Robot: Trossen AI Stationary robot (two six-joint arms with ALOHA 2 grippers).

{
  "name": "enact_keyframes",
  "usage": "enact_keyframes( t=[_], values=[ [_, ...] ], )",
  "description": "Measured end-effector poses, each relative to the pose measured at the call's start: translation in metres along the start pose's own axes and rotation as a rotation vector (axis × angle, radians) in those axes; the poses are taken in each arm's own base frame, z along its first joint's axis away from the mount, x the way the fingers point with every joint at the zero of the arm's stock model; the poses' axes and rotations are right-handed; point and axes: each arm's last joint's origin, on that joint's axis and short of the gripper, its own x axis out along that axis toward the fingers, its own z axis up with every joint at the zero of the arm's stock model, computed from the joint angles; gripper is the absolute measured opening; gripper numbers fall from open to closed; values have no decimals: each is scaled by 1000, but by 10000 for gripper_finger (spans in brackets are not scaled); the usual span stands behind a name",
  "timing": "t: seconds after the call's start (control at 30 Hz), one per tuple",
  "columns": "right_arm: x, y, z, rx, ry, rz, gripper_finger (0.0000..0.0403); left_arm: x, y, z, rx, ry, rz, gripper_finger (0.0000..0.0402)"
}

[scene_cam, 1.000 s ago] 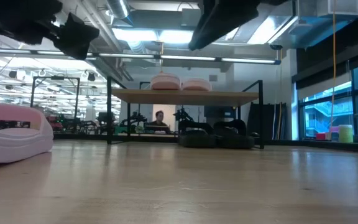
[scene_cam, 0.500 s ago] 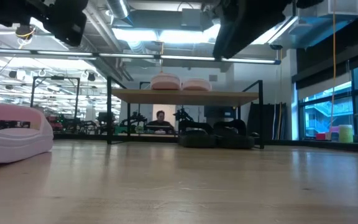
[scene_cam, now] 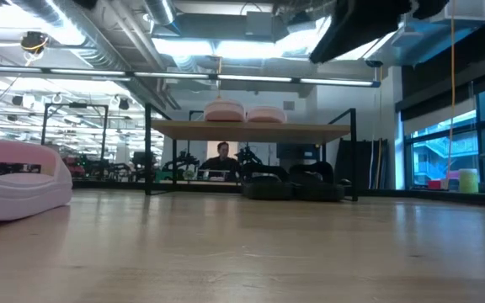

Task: Pick and place slides into the shelf
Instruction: Put the pink slipper slide under the shelf

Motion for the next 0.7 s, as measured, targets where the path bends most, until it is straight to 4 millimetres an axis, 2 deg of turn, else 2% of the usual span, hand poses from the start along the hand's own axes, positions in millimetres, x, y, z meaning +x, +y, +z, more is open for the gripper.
enact_keyframes(
  t=[0.07,0.27,0.53,0.7],
  values=[
    [-8,-5,-13,51,-92,2,180,-6,-3,4,-30,35,44,261],
    [-24,-15,-40,142,-271,3,180,-12,-8,-2,-81,241,259,261],
    [-25,-15,-54,114,-335,-6,180,12,-28,12,-82,418,338,261],
    [-22,-14,-59,118,-323,-4,180,25,-39,9,-139,568,370,261]
  ],
)
